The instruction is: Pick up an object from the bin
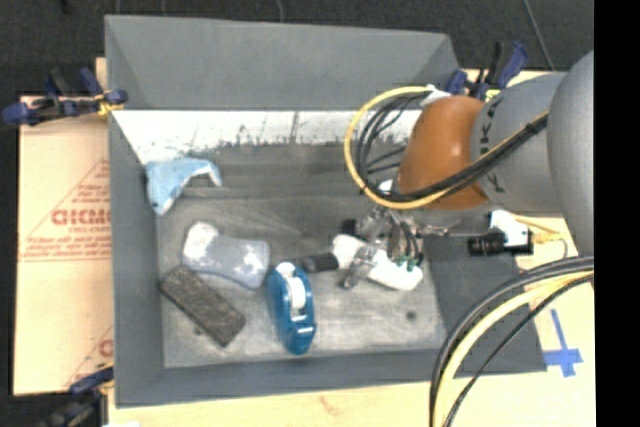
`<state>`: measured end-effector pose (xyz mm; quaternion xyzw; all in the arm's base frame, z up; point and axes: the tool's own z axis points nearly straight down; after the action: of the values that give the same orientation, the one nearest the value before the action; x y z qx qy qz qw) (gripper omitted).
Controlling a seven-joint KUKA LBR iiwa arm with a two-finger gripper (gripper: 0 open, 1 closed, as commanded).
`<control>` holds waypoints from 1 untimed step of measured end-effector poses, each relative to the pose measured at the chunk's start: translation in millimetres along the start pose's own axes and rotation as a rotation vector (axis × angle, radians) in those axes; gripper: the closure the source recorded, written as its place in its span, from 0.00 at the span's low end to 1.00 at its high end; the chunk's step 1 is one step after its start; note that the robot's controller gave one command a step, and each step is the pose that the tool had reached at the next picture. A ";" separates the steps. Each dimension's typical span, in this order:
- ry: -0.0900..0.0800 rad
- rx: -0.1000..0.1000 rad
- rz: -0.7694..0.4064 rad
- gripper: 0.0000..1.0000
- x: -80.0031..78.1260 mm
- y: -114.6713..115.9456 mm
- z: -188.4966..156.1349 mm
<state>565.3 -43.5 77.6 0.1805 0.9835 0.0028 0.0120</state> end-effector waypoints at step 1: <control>0.000 0.000 0.000 1.00 0.0 0.0 0.0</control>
Offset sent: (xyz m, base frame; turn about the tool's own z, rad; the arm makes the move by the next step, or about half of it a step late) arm 0.0001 0.0000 0.0447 -0.0001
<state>565.3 -43.5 77.6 0.1804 0.9835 0.0028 0.0120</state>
